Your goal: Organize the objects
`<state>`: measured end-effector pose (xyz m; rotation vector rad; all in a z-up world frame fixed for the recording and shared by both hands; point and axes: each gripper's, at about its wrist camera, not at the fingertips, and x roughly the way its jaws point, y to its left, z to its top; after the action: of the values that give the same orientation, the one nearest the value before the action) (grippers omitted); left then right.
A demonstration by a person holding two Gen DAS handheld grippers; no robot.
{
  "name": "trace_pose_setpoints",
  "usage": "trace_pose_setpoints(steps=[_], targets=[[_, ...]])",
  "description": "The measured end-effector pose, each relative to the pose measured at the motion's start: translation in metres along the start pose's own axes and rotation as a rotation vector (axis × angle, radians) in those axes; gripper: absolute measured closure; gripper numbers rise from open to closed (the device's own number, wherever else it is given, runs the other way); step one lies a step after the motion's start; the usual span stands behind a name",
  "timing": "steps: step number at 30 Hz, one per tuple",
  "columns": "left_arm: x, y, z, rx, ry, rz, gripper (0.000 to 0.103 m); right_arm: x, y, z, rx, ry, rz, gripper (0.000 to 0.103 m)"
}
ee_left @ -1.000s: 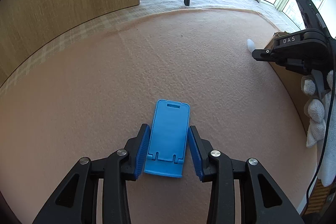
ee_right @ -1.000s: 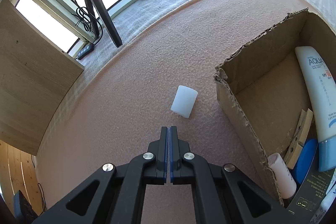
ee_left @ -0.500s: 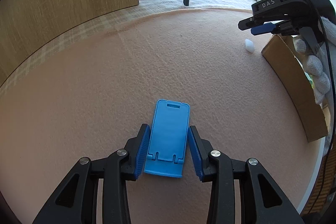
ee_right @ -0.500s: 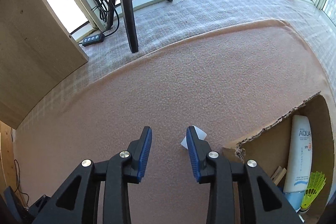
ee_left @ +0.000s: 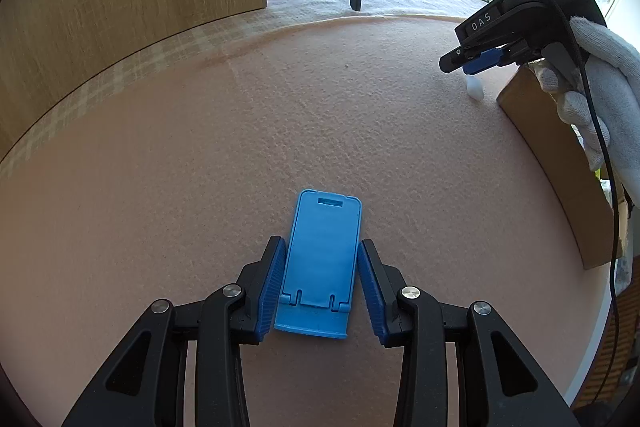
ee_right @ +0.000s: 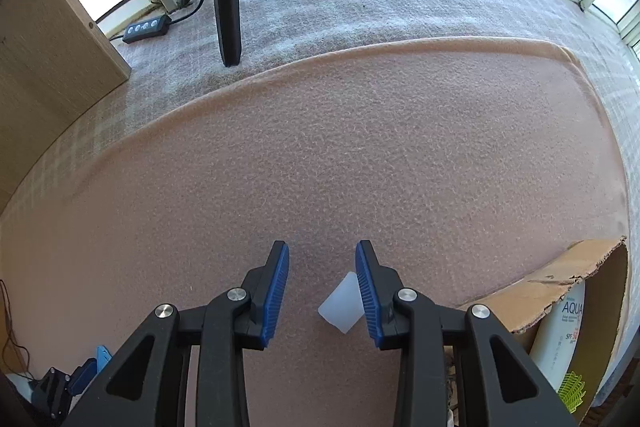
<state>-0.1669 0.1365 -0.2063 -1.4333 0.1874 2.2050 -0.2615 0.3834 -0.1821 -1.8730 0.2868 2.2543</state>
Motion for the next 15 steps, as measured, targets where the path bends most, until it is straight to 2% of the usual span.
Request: trace_pose_setpoints(steps=[6,9,10,12,13,15], targets=[[-0.002,0.0,-0.002,0.002,0.006,0.001,0.063,0.001,0.015,-0.007,-0.083,0.032,-0.057,0.072],[-0.002,0.0,-0.003,0.001,0.006,0.001,0.063,0.003,0.022,-0.012,-0.119,0.074,-0.056,0.072],[-0.002,0.0,-0.003,0.001,0.007,0.001,0.063,0.003,0.024,-0.016,-0.124,0.094,-0.03,0.072],[-0.002,0.001,-0.003,0.001,0.007,0.001,0.063,0.004,0.028,-0.026,-0.111,0.163,0.095,0.072],[-0.002,0.001,-0.003,0.0,0.007,0.001,0.063,0.002,0.031,-0.032,-0.117,0.167,0.118,0.072],[-0.003,0.002,-0.005,-0.003,0.008,0.001,0.063,-0.012,0.035,-0.041,-0.144,0.099,0.094,0.072]])
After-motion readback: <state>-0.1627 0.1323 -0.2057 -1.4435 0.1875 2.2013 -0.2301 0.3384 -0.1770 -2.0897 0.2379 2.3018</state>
